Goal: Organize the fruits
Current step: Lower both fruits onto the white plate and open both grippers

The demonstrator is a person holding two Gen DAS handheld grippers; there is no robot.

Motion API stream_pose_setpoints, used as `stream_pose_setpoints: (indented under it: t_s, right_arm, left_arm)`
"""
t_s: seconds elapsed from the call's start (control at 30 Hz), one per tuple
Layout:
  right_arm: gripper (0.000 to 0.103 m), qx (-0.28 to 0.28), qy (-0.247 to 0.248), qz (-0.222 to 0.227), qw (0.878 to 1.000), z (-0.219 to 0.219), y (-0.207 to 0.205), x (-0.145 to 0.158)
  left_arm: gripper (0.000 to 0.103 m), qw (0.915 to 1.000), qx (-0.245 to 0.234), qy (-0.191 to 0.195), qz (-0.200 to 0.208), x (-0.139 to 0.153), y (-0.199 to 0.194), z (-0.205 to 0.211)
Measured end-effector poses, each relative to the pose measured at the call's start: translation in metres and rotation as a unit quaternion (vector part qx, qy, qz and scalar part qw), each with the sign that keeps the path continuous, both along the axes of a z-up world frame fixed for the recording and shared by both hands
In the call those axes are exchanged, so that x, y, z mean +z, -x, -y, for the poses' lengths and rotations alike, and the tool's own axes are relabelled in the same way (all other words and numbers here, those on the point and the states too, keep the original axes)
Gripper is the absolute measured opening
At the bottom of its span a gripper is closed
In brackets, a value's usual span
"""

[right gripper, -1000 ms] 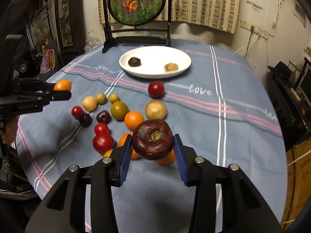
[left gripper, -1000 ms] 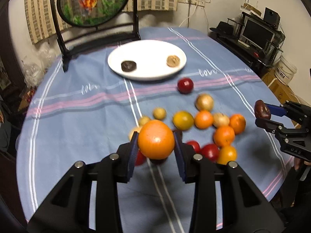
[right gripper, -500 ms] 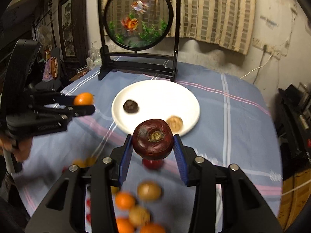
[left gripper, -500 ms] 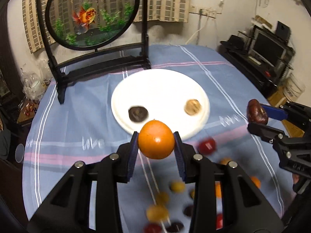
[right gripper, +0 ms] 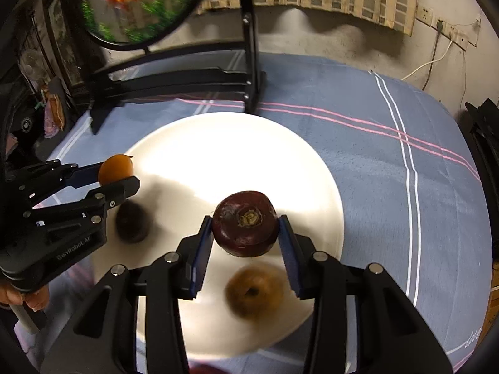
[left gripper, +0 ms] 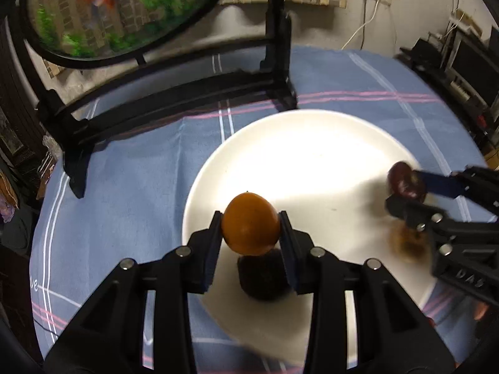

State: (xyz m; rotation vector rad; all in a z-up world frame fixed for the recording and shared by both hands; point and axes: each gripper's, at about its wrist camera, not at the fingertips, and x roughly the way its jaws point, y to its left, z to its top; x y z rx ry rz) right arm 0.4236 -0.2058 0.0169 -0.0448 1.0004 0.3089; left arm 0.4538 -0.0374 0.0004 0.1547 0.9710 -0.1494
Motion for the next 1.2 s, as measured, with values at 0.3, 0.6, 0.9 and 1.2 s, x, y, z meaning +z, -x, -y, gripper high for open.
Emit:
stream_pose_setpoints:
  t_s: [0.3,0.6,0.9,1.2]
  right_arm:
    - [0.044,-0.036,-0.013,0.005,0.999,0.018,-0.030,-0.018]
    - [0.064,-0.026,-0.050,0.053,0.997,0.036,0.017,0.018]
    - [0.064,-0.044,-0.095,0.062,0.993,0.075,0.123,0.045]
    - [0.065,-0.038,-0.096,0.074,0.992,0.089,0.252,0.040]
  left_arm:
    - [0.073,0.9982,0.046,0.037,0.002,-0.014,-0.026,-0.005]
    - [0.075,0.9980,0.025,0.057,0.008,0.017,0.013,-0.013]
    - [0.083,0.9962,0.015,0.085,0.012,0.037,0.113,-0.040]
    - [0.083,0.9973,-0.019,0.068,0.016,0.026,0.236,-0.046]
